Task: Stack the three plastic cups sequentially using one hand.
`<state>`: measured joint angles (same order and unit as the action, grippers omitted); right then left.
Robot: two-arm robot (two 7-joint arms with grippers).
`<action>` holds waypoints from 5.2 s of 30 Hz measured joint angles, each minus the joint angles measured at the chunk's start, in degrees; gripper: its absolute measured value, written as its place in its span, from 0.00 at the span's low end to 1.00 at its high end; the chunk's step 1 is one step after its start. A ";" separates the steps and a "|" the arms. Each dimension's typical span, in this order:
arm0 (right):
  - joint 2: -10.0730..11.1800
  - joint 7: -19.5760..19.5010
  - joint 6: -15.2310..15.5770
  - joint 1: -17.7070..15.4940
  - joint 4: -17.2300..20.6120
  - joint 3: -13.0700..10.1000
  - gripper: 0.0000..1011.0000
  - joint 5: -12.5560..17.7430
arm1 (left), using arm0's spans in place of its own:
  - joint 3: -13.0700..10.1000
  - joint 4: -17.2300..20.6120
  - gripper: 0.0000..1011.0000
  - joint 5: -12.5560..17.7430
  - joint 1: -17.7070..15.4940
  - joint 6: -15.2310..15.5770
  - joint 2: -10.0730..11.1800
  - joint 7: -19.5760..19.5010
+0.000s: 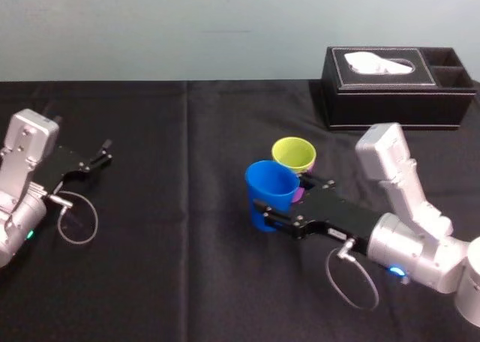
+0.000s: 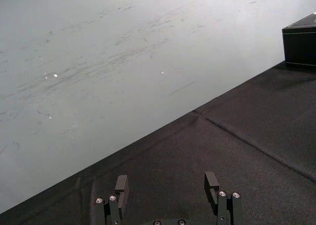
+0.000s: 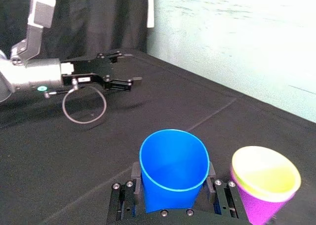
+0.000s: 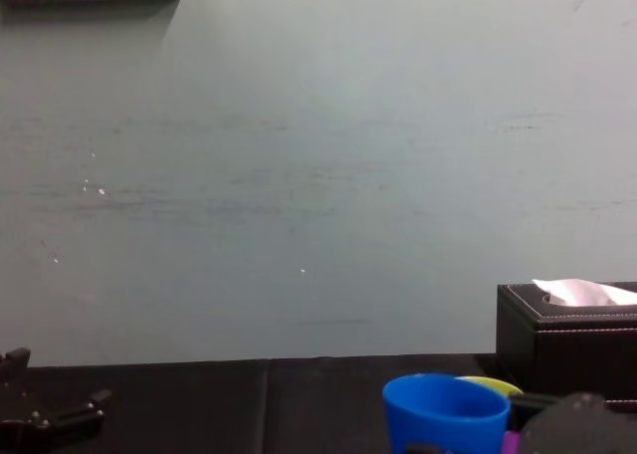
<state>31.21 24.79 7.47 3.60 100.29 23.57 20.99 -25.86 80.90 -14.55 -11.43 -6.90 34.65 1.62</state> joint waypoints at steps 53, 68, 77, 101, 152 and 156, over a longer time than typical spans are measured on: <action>-1.05 -2.74 10.03 11.81 -4.61 -3.05 0.72 1.85 | 0.00 0.00 1.00 0.00 0.00 0.00 0.00 0.00; -1.51 -2.54 9.40 12.20 -6.63 -2.08 0.72 1.02 | 0.00 0.00 1.00 0.00 0.00 0.00 0.00 0.00; -2.06 -2.16 8.78 12.53 -8.13 -1.59 0.72 0.48 | 0.00 0.00 1.00 0.00 0.00 0.00 0.00 0.00; -2.30 -1.64 8.48 12.65 -8.85 -1.40 0.89 0.46 | 0.00 0.00 1.00 0.00 0.00 -0.01 0.00 0.00; -1.13 -12.57 -1.15 -7.96 0.09 -19.58 0.99 -0.12 | 0.00 0.00 1.00 0.00 0.00 0.00 0.00 0.00; -1.91 -13.06 -1.19 -8.21 -2.11 -20.38 0.99 -0.92 | 0.00 0.00 1.00 0.00 0.00 0.00 0.00 0.00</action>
<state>29.31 11.73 6.29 -4.61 98.18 3.19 20.07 -25.86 80.90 -14.55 -11.43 -6.91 34.65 1.62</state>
